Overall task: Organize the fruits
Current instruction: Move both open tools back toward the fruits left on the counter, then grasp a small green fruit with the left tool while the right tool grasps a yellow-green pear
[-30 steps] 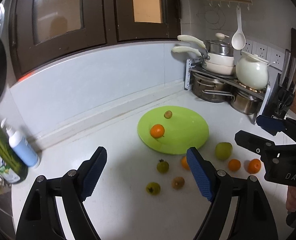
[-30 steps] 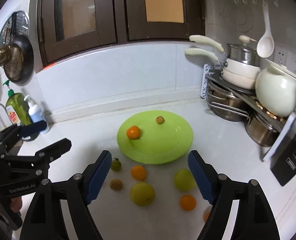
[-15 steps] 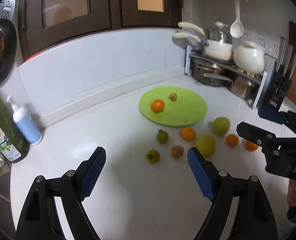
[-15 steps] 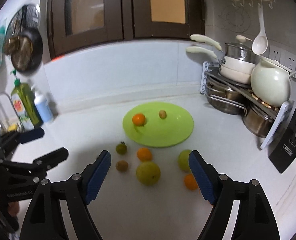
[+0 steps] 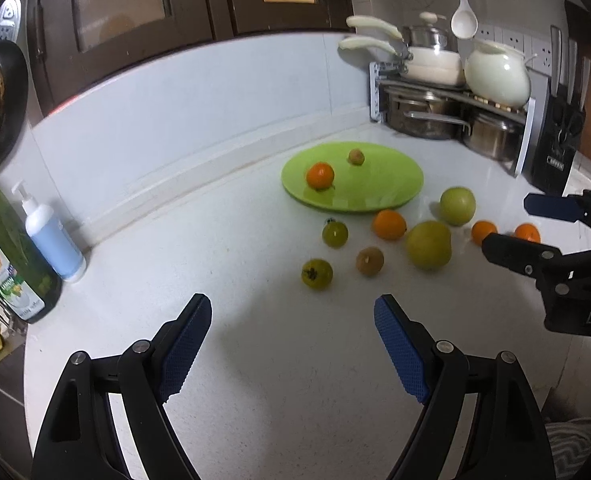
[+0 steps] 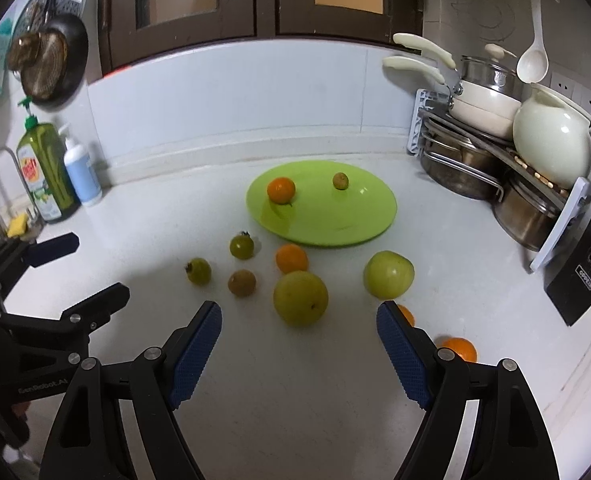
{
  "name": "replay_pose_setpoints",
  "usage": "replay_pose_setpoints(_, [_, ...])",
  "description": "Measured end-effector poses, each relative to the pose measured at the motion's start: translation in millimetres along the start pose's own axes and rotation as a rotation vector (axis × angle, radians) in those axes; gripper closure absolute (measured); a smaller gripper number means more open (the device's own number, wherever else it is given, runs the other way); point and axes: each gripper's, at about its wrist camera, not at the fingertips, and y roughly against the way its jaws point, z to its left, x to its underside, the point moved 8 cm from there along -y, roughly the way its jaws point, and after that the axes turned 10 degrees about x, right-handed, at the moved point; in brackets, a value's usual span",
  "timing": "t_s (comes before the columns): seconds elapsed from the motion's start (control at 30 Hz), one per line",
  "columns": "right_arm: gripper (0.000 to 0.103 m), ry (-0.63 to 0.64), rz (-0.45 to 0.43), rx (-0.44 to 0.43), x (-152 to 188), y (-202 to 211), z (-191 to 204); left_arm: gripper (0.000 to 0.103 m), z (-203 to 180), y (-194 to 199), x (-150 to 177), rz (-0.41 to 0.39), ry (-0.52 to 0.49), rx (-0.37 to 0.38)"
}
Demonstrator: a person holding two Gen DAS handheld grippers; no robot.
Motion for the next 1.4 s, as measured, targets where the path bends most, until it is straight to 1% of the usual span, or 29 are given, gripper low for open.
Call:
replay_pose_setpoints(0.27, [0.023, 0.011, 0.060, -0.006, 11.0, -19.7, 4.0, 0.020, 1.4, -20.2, 12.7, 0.038, -0.026, 0.016])
replay_pose_setpoints(0.37, [0.023, 0.013, 0.085, -0.004, 12.8, -29.0, 4.6, 0.020, 2.6, -29.0, 13.3, 0.053, -0.041, 0.015])
replay_pose_setpoints(0.5, [0.023, 0.012, 0.113, -0.007, 14.6, -39.8, 6.1, 0.020, 5.5, -41.9, 12.4, 0.072, -0.041, 0.034])
replay_pose_setpoints(0.6, [0.023, 0.012, 0.131, -0.011, 15.7, -48.5, 6.8, 0.022, 7.0, -52.7, 10.1, 0.079, -0.056, 0.039])
replay_pose_setpoints(0.73, [0.023, 0.017, 0.149, -0.008, 17.4, -60.4, 7.4, 0.027, 7.9, -66.6, 9.6, 0.094, -0.062, 0.071])
replay_pose_setpoints(0.8, [0.023, 0.022, 0.159, -0.007, 18.6, -66.4, 8.1, 0.029, 9.6, -74.2, 9.2, 0.103, -0.065, 0.077])
replay_pose_setpoints(0.83, [0.023, 0.022, 0.160, -0.008, 18.3, -68.3, 8.4, 0.031, 10.4, -78.3, 8.5, 0.110, -0.063, 0.078])
replay_pose_setpoints(0.9, [0.023, 0.023, 0.158, -0.014, 16.6, -72.3, 9.2, 0.032, 10.9, -84.1, 7.2, 0.114, -0.062, 0.090])
replay_pose_setpoints(1.0, [0.024, 0.025, 0.155, -0.017, 13.7, -77.9, 9.8, 0.038, 11.0, -91.7, 4.1, 0.120, -0.066, 0.092])
replay_pose_setpoints(1.17, [0.029, 0.023, 0.163, -0.032, 10.0, -89.1, 10.1, 0.044, 12.4, -104.4, -0.1, 0.137, -0.079, 0.100])
replay_pose_setpoints(1.23, [0.031, 0.022, 0.170, -0.040, 9.8, -92.3, 10.5, 0.045, 12.3, -108.4, -1.4, 0.139, -0.080, 0.112])
replay_pose_setpoints(1.27, [0.032, 0.019, 0.176, -0.048, 10.1, -94.6, 11.4, 0.048, 11.8, -110.6, -1.8, 0.143, -0.078, 0.119])
replay_pose_setpoints(1.33, [0.036, 0.018, 0.180, -0.061, 10.7, -97.3, 13.0, 0.051, 10.9, -112.6, -2.1, 0.146, -0.076, 0.131])
replay_pose_setpoints(1.4, [0.037, 0.013, 0.186, -0.070, 10.7, -99.6, 13.9, 0.054, 11.1, -116.7, -2.5, 0.153, -0.075, 0.132])
